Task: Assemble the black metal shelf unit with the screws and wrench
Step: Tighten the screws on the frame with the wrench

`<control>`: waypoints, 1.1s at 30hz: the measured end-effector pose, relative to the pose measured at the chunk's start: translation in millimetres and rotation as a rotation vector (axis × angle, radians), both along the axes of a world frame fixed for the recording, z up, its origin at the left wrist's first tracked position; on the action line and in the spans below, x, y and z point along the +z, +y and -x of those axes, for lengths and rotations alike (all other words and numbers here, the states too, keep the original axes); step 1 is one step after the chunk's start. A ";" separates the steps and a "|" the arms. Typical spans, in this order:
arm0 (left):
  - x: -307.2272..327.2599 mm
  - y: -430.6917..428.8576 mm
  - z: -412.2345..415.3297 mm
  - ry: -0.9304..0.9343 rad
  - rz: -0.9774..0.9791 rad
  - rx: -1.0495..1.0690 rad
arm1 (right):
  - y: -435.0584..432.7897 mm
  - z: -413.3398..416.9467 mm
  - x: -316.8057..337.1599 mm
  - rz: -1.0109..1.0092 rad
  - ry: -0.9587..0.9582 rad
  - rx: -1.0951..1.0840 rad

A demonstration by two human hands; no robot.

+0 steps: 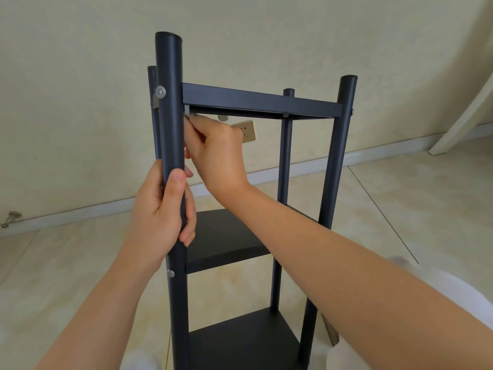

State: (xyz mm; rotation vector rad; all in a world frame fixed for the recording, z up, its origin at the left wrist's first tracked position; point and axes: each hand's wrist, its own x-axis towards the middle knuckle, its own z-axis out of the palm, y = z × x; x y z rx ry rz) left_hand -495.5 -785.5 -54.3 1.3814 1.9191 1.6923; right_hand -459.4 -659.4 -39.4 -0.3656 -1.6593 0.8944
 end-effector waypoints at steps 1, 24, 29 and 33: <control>-0.3 -0.1 0.4 0.007 0.003 0.000 | 1.6 -1.8 -0.4 0.004 -0.006 -0.001; -4.7 -4.8 9.8 0.118 0.044 0.146 | 57.2 -123.9 -18.0 0.413 -0.671 -0.062; -8.3 -11.8 6.9 0.112 -0.006 0.239 | 80.0 -141.2 -17.5 0.427 -0.620 -0.286; -11.2 -16.9 10.9 0.095 -0.032 0.320 | 82.4 -149.6 -17.5 0.355 -0.648 -0.382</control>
